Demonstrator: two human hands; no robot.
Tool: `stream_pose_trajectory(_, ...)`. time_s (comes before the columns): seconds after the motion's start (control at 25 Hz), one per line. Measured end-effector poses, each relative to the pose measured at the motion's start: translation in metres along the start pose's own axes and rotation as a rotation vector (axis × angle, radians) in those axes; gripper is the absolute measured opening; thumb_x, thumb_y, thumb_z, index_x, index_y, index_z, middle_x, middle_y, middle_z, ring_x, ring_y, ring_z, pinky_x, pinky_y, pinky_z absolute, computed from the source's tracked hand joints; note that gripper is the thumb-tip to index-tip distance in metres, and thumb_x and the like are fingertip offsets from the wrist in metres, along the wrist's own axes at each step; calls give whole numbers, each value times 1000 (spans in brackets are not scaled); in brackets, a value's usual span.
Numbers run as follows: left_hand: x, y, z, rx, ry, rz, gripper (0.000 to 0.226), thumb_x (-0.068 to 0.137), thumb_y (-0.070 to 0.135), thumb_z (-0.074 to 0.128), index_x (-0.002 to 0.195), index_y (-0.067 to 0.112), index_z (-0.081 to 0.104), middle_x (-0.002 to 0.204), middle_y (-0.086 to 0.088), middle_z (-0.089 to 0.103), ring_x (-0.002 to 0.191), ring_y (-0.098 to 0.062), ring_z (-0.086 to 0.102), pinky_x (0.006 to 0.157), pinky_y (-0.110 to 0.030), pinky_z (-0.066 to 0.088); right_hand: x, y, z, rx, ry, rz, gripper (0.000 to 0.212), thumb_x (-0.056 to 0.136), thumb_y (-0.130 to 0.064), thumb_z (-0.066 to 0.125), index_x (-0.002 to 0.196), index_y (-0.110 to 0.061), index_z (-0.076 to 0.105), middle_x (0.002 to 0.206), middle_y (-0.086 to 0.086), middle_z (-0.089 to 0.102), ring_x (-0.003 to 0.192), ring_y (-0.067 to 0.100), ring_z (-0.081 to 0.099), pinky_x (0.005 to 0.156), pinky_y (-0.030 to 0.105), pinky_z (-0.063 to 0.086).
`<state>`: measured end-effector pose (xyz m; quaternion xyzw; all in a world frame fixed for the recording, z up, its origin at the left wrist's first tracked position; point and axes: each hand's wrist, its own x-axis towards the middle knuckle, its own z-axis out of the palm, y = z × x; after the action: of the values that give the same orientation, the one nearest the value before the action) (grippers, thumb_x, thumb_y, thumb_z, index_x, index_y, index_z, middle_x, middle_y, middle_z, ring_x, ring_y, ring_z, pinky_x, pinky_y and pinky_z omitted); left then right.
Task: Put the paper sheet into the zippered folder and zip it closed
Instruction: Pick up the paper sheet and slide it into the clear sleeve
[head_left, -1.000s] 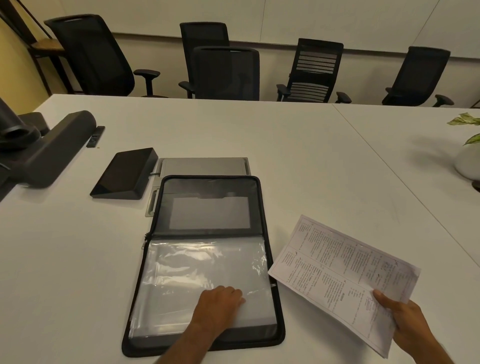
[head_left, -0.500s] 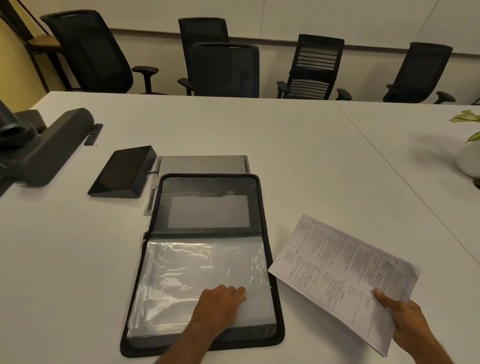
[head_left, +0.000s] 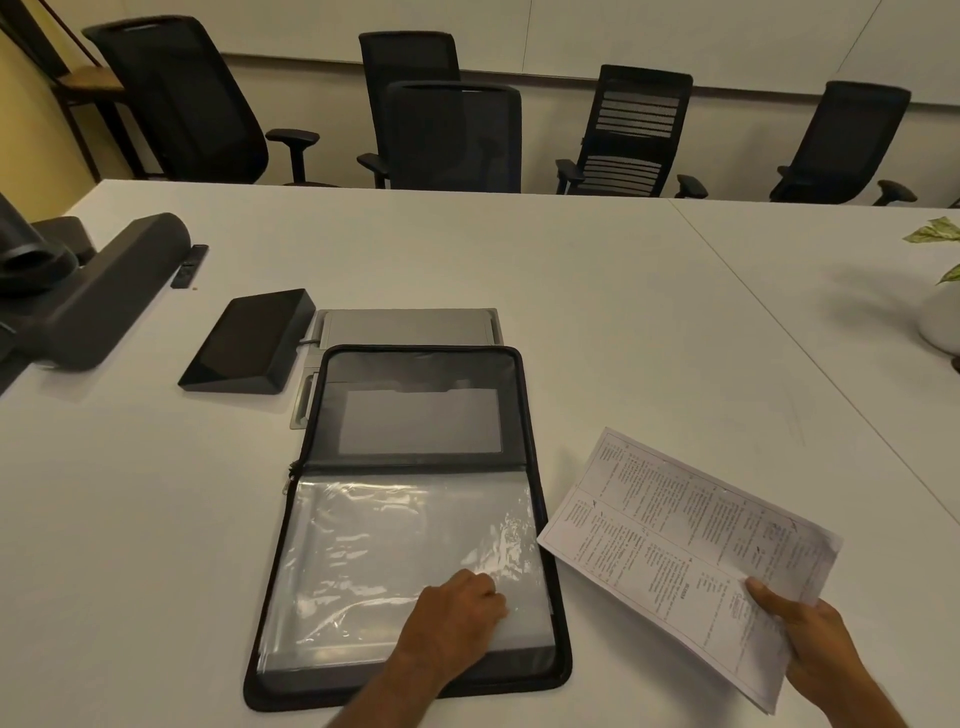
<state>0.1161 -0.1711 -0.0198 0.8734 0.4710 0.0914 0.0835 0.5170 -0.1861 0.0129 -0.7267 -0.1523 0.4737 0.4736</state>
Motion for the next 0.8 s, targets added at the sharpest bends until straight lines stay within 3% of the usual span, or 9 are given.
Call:
stream_pose_trajectory(0.12, 2, 1, -1, -71, 97, -53, 21, 55, 27, 93, 64, 25, 74, 67, 11, 68, 60, -5, 64, 44, -20, 53, 0, -1, -1, 0, 0, 3, 34, 86, -8, 65, 118, -11, 55, 103, 18, 68, 86, 42, 65, 67, 48, 56)
stream_pose_trajectory(0.32, 11, 4, -7, -198, 255, -159, 24, 60, 16, 90, 61, 19, 66, 63, 5, 64, 55, -9, 58, 45, -17, 50, 2, -5, -1, 2, -33, -8, 35, 86, -8, 64, 119, -10, 54, 103, 19, 68, 84, 40, 65, 63, 44, 57)
stream_pose_trajectory(0.56, 17, 5, -6, -172, 250, -150, 25, 58, 24, 92, 61, 20, 68, 63, 5, 65, 55, -9, 59, 45, -17, 52, 5, -5, 9, 28, -104, 19, 31, 84, -1, 64, 114, -8, 58, 101, 19, 70, 85, 41, 67, 63, 47, 60)
stream_pose_trajectory(0.8, 14, 0, -3, -84, 189, -24, 26, 58, 37, 91, 68, 24, 70, 68, 9, 67, 57, -9, 61, 49, -17, 53, 7, -12, 18, -90, -257, 119, 46, 68, 1, 72, 112, 2, 59, 99, 29, 71, 83, 46, 70, 69, 54, 59)
